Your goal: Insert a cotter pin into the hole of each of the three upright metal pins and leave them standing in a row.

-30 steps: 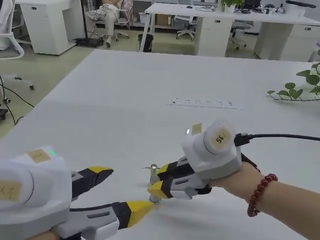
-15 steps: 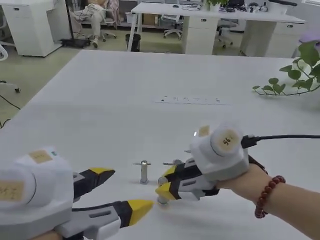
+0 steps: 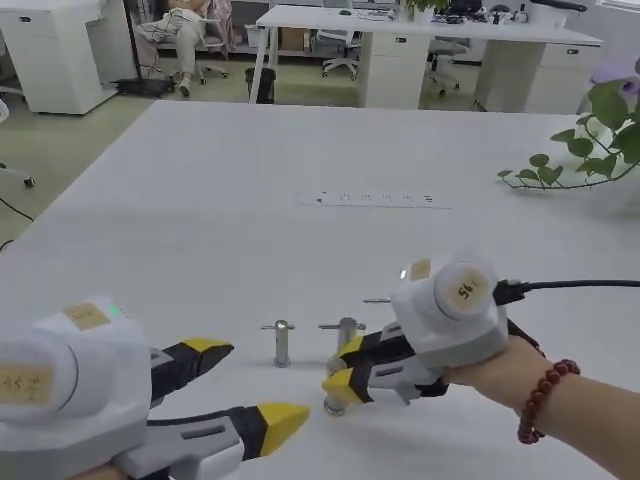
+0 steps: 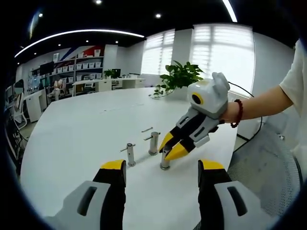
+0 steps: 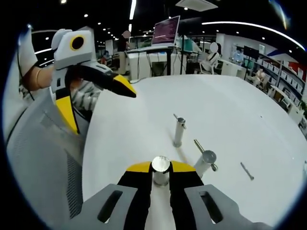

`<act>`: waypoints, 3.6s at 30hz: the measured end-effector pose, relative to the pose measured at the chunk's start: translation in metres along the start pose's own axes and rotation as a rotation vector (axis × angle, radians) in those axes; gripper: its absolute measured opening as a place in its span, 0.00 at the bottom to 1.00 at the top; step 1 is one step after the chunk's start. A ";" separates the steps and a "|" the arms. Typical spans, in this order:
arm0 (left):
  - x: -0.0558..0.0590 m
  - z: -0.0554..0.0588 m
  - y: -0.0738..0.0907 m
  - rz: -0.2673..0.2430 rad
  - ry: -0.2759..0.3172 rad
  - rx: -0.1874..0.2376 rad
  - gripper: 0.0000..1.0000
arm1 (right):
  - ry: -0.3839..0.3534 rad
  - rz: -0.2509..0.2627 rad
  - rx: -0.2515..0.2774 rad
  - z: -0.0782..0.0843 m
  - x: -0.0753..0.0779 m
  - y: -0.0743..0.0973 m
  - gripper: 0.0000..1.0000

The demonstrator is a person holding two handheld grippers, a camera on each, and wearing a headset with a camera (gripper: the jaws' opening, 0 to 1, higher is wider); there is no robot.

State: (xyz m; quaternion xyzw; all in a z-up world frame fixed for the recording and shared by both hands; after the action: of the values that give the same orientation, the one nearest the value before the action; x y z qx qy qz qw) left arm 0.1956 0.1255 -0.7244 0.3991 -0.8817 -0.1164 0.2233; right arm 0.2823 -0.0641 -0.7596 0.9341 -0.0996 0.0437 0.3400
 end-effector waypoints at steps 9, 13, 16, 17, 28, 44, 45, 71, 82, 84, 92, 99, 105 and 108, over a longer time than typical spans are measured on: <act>0.000 0.001 0.000 -0.005 -0.008 -0.006 0.60 | 0.006 -0.010 0.024 0.004 0.000 0.001 0.14; 0.001 0.001 0.001 -0.006 -0.008 -0.005 0.61 | -0.002 -0.006 0.032 0.004 0.000 0.001 0.15; 0.002 0.001 0.001 -0.003 -0.007 -0.003 0.62 | -0.004 0.004 0.038 0.004 0.000 0.001 0.17; 0.002 0.001 0.001 -0.002 -0.011 -0.006 0.62 | -0.009 0.006 0.043 0.004 0.001 0.001 0.18; 0.001 0.002 0.002 0.001 -0.006 -0.002 0.68 | -0.081 -0.011 0.056 -0.003 0.002 0.015 0.28; 0.001 0.001 0.001 -0.010 -0.021 0.018 0.77 | -0.104 0.028 0.063 -0.002 0.029 0.046 0.29; 0.001 0.000 0.000 -0.011 -0.023 0.018 0.78 | -0.110 0.037 0.059 0.001 0.033 0.048 0.29; -0.002 -0.006 -0.008 -0.034 -0.039 0.039 0.92 | -0.098 0.134 -0.147 0.040 0.112 0.036 0.26; -0.007 -0.003 -0.013 -0.043 -0.035 0.024 0.96 | -0.054 0.092 -0.237 0.055 0.131 0.016 0.25; -0.007 -0.003 -0.013 -0.040 -0.036 0.026 0.96 | -0.056 0.086 -0.239 0.056 0.134 0.014 0.25; -0.007 0.000 -0.015 -0.036 -0.046 0.004 0.99 | -0.037 0.043 -0.267 0.056 0.144 0.005 0.23; -0.007 0.001 -0.015 -0.039 -0.048 -0.003 0.99 | -0.011 -0.003 -0.316 0.056 0.149 0.003 0.16; -0.008 0.002 -0.014 -0.042 -0.047 -0.012 0.98 | 0.012 -0.043 -0.358 0.053 0.153 0.001 0.12; -0.008 0.002 -0.014 -0.043 -0.045 -0.012 0.98 | 0.052 -0.055 -0.392 0.051 0.154 0.000 0.09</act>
State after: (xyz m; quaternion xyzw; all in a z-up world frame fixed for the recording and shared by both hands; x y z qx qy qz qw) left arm 0.2080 0.1226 -0.7341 0.4137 -0.8770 -0.1356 0.2032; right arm 0.4339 -0.1206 -0.7753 0.8509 -0.0719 0.0382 0.5189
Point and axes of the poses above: the centre of the closed fingertips' face, and the gripper's own axes: y roughly backward along the fingers, x roughly to its right, z roughly out of its underside, the point moved 10 cm from there along y, roughly backward along the fingers, and after that the axes turned 11 degrees about y, right-handed, at the moved point
